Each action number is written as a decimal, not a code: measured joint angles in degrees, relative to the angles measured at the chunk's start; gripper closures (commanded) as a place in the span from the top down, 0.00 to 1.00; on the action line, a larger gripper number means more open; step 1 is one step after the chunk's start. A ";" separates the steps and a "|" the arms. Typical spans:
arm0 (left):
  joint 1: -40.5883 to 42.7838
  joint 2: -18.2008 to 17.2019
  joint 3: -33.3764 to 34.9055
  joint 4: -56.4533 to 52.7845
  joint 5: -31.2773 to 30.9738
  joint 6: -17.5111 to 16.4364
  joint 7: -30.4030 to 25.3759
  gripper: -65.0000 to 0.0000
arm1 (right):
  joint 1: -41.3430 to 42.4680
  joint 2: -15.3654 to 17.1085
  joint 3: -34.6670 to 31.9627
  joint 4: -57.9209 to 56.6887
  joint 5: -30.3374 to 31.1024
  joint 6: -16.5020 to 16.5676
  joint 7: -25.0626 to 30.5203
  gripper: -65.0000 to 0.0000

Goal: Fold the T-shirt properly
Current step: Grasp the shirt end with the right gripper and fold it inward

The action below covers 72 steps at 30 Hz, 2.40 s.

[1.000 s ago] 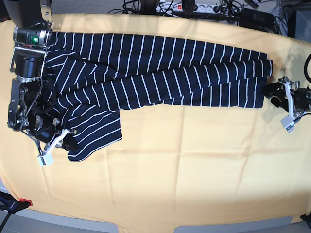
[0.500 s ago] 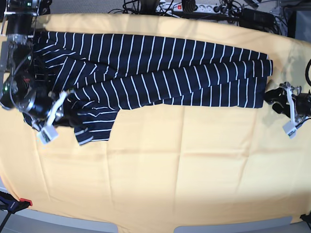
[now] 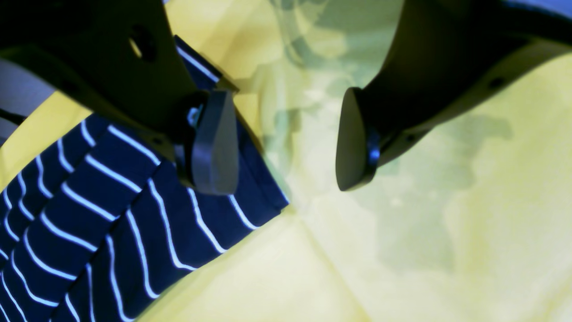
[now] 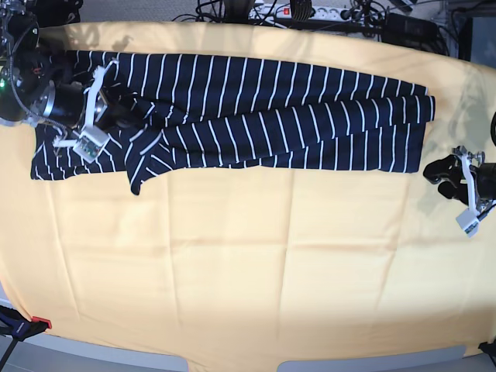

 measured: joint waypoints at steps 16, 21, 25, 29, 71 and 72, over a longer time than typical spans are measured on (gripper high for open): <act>0.00 -0.02 0.00 -0.02 -0.02 0.00 0.00 0.56 | -10.40 1.05 4.07 4.55 -0.24 0.17 -8.96 0.00; 0.00 -0.02 0.00 -0.02 -0.02 0.00 0.00 0.56 | -12.33 1.70 4.07 4.55 -4.44 0.17 -8.96 0.00; 0.00 0.00 0.00 -0.02 -0.20 0.02 0.00 0.56 | -13.31 3.37 4.07 4.55 -5.88 0.20 -9.05 0.00; 0.00 -0.02 0.00 0.00 -0.22 0.00 0.00 0.56 | -13.29 4.37 4.07 4.57 -7.34 0.17 -9.01 0.00; 0.00 -0.11 0.00 0.00 -0.92 0.00 0.00 0.56 | -9.64 -0.74 13.22 -13.27 -17.18 -17.75 15.15 0.48; 0.00 -0.09 0.00 0.00 -0.96 0.00 -0.02 0.56 | -8.90 -1.49 13.22 -13.27 -20.15 -20.39 15.28 0.48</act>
